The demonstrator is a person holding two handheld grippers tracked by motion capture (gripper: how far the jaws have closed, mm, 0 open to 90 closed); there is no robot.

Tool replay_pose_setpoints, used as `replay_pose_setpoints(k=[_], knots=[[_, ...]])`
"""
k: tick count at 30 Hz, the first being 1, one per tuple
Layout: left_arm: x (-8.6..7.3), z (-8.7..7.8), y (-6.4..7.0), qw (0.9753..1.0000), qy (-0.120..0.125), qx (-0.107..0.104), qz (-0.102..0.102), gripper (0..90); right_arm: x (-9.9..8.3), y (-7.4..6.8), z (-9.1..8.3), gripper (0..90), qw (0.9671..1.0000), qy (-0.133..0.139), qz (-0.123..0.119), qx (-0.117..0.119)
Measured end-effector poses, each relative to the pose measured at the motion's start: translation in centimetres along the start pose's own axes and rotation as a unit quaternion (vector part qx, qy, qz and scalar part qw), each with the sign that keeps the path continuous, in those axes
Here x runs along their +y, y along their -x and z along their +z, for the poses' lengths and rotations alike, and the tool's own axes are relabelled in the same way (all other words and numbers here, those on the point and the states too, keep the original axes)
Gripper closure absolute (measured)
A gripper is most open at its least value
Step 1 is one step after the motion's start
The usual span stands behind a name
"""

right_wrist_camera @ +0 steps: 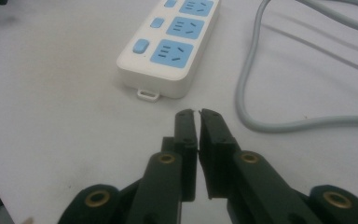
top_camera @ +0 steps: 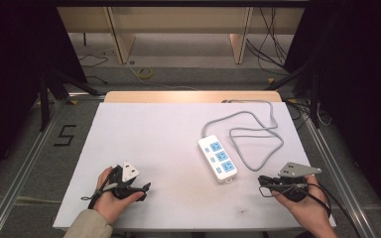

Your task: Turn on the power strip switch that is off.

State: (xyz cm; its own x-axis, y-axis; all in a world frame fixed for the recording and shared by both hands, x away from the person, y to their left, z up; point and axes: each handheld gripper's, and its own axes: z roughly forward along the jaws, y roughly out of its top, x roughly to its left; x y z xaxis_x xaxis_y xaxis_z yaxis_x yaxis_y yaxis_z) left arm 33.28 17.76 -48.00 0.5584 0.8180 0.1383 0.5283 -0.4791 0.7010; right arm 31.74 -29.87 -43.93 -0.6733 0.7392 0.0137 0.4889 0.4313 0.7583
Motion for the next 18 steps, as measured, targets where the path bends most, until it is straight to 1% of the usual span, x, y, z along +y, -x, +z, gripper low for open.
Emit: replay_pose_setpoints(k=[2,7,10,18], knots=[[0.0,0.0,0.0,1.0,0.0,0.001,0.0,20.2,0.2,0.0,0.0,90.0,1.0,-0.002,0.0,-0.003],[0.0,-0.1,-0.1,1.0,-0.001,0.004,0.001,20.3,0.5,-0.1,0.1,90.0,0.9999,-0.011,-0.005,-0.007],[-0.1,0.0,-0.1,1.0,0.0,0.006,0.0,20.3,0.7,0.0,0.1,90.0,0.9999,-0.015,0.0,-0.008],[0.0,-0.1,-0.1,1.0,0.0,0.008,0.001,20.3,1.1,0.0,0.2,90.0,0.9997,-0.02,0.003,-0.009]])
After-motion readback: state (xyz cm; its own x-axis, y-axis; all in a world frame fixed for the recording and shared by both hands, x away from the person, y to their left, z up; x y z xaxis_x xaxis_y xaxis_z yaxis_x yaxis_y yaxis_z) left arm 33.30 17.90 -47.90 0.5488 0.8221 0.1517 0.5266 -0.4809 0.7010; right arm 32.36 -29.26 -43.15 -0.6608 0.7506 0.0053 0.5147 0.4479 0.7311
